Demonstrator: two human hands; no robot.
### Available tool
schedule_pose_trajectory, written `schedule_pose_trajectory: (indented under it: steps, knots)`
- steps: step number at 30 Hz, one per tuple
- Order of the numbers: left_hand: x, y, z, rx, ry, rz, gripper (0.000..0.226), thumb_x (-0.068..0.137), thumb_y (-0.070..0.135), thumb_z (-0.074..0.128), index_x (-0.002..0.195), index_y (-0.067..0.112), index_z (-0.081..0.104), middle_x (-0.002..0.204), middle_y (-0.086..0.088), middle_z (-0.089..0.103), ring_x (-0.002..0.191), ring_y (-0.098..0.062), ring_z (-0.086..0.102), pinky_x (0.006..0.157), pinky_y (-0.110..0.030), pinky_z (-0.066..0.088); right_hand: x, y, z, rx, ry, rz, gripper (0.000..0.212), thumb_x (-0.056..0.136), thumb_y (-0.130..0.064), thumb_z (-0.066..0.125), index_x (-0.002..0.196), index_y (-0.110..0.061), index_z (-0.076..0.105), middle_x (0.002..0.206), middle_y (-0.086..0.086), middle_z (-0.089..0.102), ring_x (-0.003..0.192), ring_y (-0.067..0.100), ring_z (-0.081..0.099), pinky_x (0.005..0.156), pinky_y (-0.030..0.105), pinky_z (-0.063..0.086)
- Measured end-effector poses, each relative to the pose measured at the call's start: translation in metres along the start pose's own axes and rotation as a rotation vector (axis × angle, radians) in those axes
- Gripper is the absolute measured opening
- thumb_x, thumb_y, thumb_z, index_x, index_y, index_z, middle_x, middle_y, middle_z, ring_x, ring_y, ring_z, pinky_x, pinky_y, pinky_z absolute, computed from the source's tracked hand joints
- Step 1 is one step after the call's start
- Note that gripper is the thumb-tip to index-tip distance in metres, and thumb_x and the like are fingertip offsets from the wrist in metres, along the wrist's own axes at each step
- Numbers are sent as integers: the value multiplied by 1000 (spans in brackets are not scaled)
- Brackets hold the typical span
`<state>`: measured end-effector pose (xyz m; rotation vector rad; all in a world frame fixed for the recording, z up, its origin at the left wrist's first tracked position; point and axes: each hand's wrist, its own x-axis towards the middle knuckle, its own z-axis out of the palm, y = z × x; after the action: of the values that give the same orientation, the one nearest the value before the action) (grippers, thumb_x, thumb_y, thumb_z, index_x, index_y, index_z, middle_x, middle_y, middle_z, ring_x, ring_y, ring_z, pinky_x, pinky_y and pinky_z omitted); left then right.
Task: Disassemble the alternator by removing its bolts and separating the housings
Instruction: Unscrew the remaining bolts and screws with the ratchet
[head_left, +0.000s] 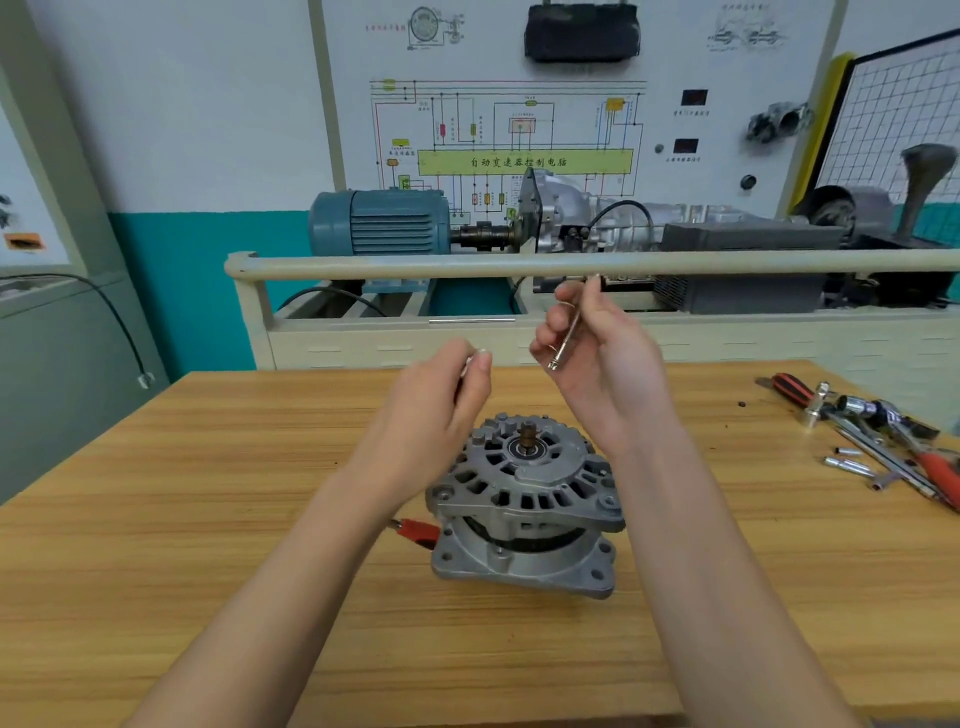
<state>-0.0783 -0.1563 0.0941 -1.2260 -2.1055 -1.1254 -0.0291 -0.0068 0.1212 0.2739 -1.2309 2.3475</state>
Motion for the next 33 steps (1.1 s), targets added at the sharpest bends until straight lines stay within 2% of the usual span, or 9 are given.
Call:
schedule_pose_trajectory:
  steps: [3,7,15,17,19,21,23,27,33]
  knots:
    - [9,6,-18,95,23,18,28,97,41,30,73,29,39,60,8,43,52,-7,39,52,-24,36,-6,-4,-2,-166,-15,-26,27,101,-16,40,88,-8,62,68,-3,56,60,10,52,63,24,47]
    - [19,24,-44,110,75,106,27,102,27,38,76,26,41,58,7,42,54,-8,40,50,-26,31,-13,-1,6,-369,-79,-99,28,101,-11,42,90,-10,68,67,-7,51,53,5,39,53,19,34]
    - [58,80,-66,106,309,315,24,102,27,33,83,14,41,62,7,37,54,-1,35,54,-18,28,-21,-42,-26,-402,5,-79,26,101,-21,47,97,-13,72,67,-4,52,57,10,47,59,25,40]
    - [72,97,-61,41,377,386,24,101,27,31,80,19,40,61,-7,41,56,-9,38,56,-22,29,-26,-49,-37,-413,12,-65,26,101,-26,47,100,-15,71,64,-5,51,52,9,43,51,22,38]
    - [85,114,-46,-53,424,439,25,101,25,30,77,24,37,63,-21,42,60,-29,42,57,-32,31,-30,-57,-50,-447,40,-59,26,101,-27,46,102,-16,69,60,-6,48,48,8,34,44,19,29]
    - [94,127,-20,-145,441,437,25,100,24,30,76,28,33,61,-16,39,60,-34,41,56,-36,31,-34,-66,-69,-536,103,-29,26,102,-24,44,103,-14,67,57,-8,45,47,7,28,43,18,23]
    - [98,134,13,-228,446,389,26,100,23,30,74,27,33,59,-5,36,58,-34,40,54,-31,30,-39,-73,-94,-634,182,37,23,103,-16,42,105,-11,65,60,-7,46,49,6,32,44,17,26]
    - [98,134,77,-391,410,300,27,100,20,32,74,23,37,60,-1,37,57,-32,38,53,-32,31,-42,-67,-157,-898,374,188,26,99,-3,40,107,-8,64,75,-2,51,61,10,40,53,18,32]
    - [90,113,139,-425,167,246,26,97,29,32,72,24,38,60,3,35,54,-10,31,53,-29,28,-23,-1,-229,-1209,429,529,16,87,-5,66,102,-4,71,96,10,65,84,20,59,67,27,45]
